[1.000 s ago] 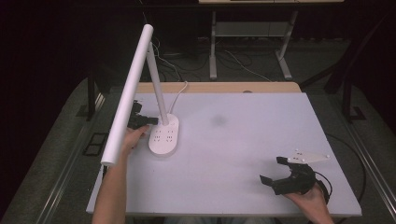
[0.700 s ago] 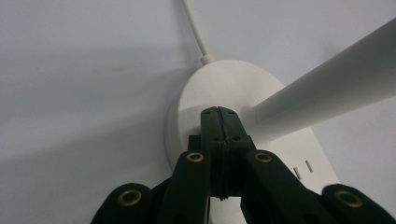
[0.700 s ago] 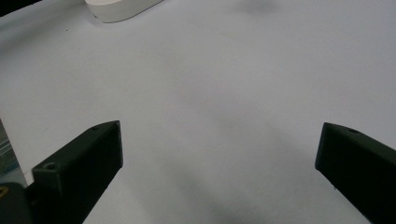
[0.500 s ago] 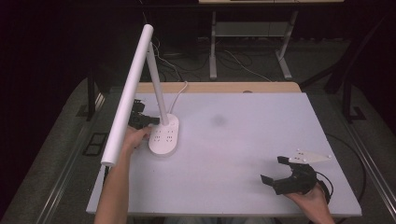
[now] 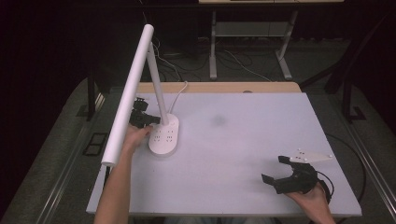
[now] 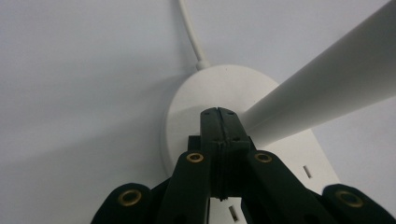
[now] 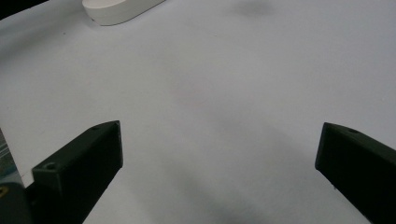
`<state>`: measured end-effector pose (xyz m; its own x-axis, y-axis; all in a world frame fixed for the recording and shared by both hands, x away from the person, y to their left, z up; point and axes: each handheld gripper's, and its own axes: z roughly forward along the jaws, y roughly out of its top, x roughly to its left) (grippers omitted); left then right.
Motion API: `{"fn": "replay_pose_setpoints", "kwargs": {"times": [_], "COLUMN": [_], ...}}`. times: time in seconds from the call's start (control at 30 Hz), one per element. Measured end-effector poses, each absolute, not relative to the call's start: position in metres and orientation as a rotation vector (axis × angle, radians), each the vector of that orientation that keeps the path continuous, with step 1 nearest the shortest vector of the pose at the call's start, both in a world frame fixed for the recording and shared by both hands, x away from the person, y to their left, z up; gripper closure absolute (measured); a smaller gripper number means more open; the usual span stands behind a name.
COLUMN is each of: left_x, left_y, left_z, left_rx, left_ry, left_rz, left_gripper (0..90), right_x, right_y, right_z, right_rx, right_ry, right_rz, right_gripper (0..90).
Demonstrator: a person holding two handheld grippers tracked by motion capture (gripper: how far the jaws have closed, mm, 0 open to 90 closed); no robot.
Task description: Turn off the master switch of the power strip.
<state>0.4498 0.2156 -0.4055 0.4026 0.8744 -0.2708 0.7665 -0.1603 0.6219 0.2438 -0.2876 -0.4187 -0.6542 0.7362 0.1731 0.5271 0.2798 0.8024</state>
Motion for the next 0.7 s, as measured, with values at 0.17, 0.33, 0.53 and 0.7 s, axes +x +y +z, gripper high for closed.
{"fn": "replay_pose_setpoints", "kwargs": {"times": [0.17,0.33,0.53,0.7], "left_x": [0.446,0.438,0.430,0.421], "left_y": [0.224,0.230,0.242,0.250], "left_z": [-0.395,-0.388,-0.381,-0.369], "left_rx": [1.929,1.911,1.870,1.836], "left_ry": [1.363,1.343,1.344,1.355], "left_rz": [0.213,0.239,0.252,0.272], "left_gripper": [90.0,90.0,90.0,89.9], "right_x": [0.243,0.243,0.243,0.243], "right_y": [-0.288,-0.287,-0.287,-0.287], "right_z": [-0.419,-0.418,-0.418,-0.418], "right_rx": [1.168,1.168,1.166,1.169], "right_ry": [2.313,2.315,2.310,2.305], "right_rz": [1.315,1.314,1.317,1.318], "right_gripper": [0.1,0.1,0.1,0.1]}}
